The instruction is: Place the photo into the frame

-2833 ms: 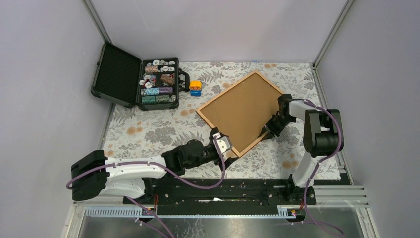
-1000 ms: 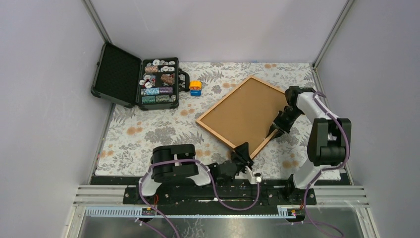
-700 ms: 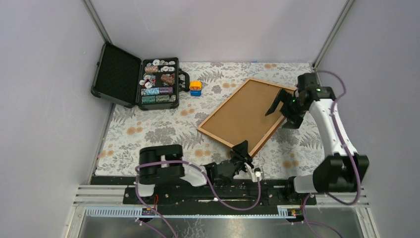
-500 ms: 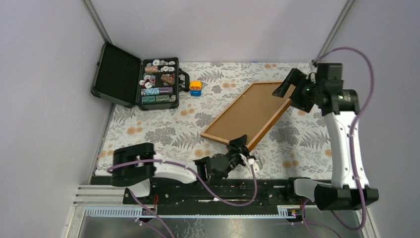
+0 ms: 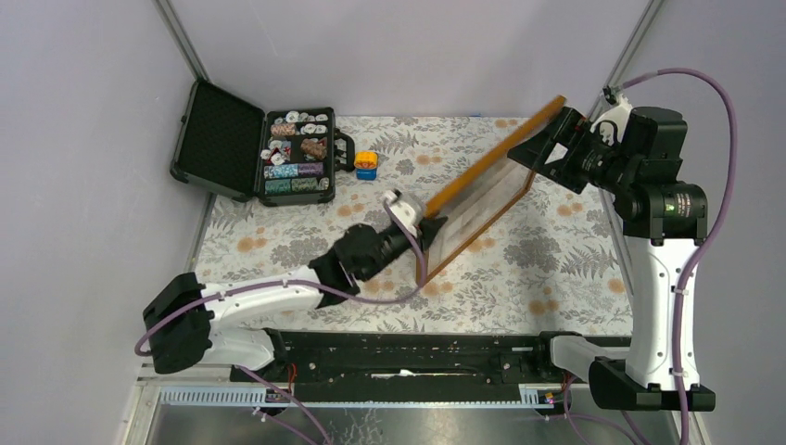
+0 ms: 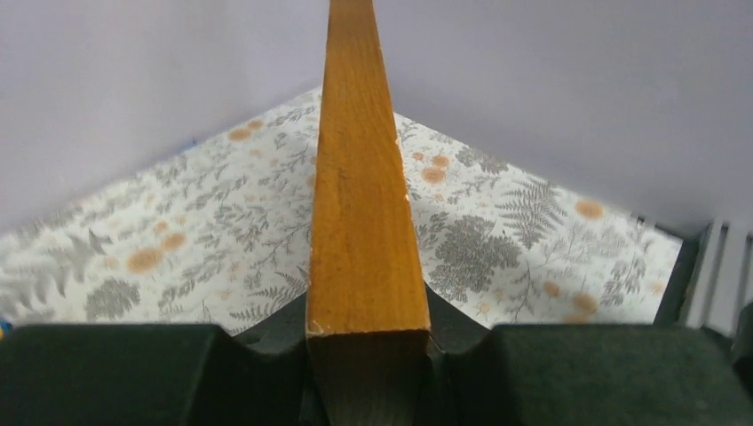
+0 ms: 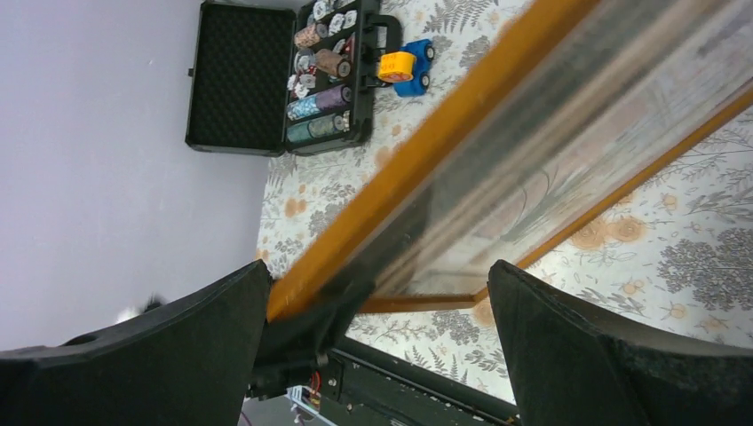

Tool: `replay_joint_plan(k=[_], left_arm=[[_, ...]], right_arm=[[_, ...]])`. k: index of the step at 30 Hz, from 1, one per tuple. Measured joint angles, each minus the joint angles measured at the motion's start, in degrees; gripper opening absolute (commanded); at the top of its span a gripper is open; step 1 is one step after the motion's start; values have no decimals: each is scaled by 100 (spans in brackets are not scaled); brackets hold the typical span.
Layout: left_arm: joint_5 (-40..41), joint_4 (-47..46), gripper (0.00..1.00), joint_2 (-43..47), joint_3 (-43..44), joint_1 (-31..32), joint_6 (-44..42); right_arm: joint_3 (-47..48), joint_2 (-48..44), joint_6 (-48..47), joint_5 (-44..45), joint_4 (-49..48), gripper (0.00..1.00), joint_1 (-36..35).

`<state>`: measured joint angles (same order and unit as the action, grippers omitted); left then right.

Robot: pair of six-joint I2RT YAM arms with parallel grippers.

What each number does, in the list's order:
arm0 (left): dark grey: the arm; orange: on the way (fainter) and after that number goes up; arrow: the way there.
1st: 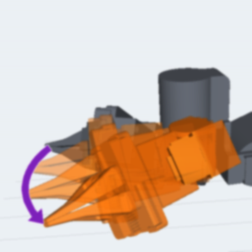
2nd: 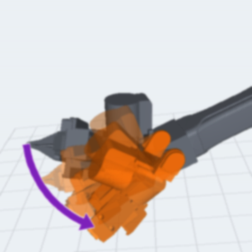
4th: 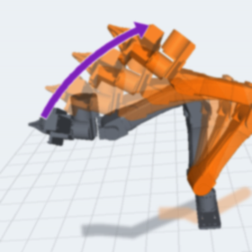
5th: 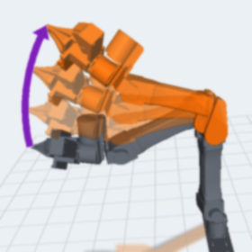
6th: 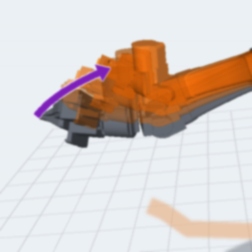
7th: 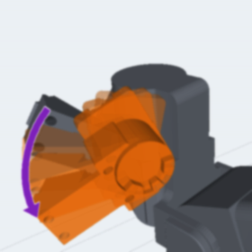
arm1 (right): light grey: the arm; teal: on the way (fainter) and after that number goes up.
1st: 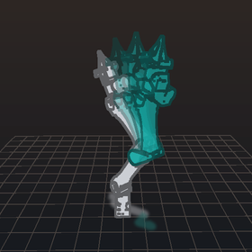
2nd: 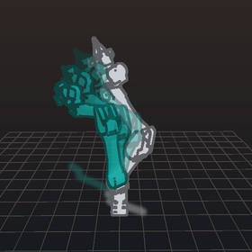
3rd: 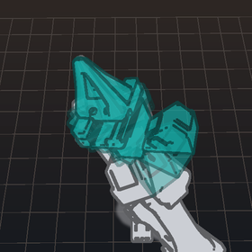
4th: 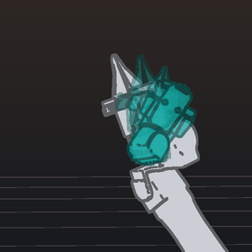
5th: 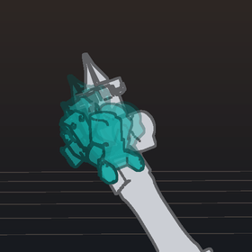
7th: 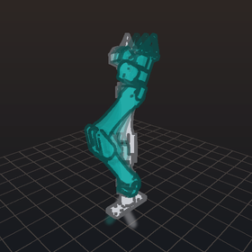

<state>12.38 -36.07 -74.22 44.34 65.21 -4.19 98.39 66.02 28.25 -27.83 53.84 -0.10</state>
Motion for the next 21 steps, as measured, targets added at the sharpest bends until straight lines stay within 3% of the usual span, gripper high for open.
replay_joint_plan(k=[5,13,17,21], left_arm=[[-772,337,0,190,-101,-1220,1969],[-1762,713,0,433,-918,-2833,4905],[-2240,911,0,514,-1283,-3399,6013],[-2758,962,0,433,-1362,-3781,6533]], right_arm=[[-125,-35,74,-205,-127,100,0],[-1342,66,96,-258,-205,100,0],[-1928,232,96,-131,-227,100,0],[-2417,317,105,-72,-382,100,0]])
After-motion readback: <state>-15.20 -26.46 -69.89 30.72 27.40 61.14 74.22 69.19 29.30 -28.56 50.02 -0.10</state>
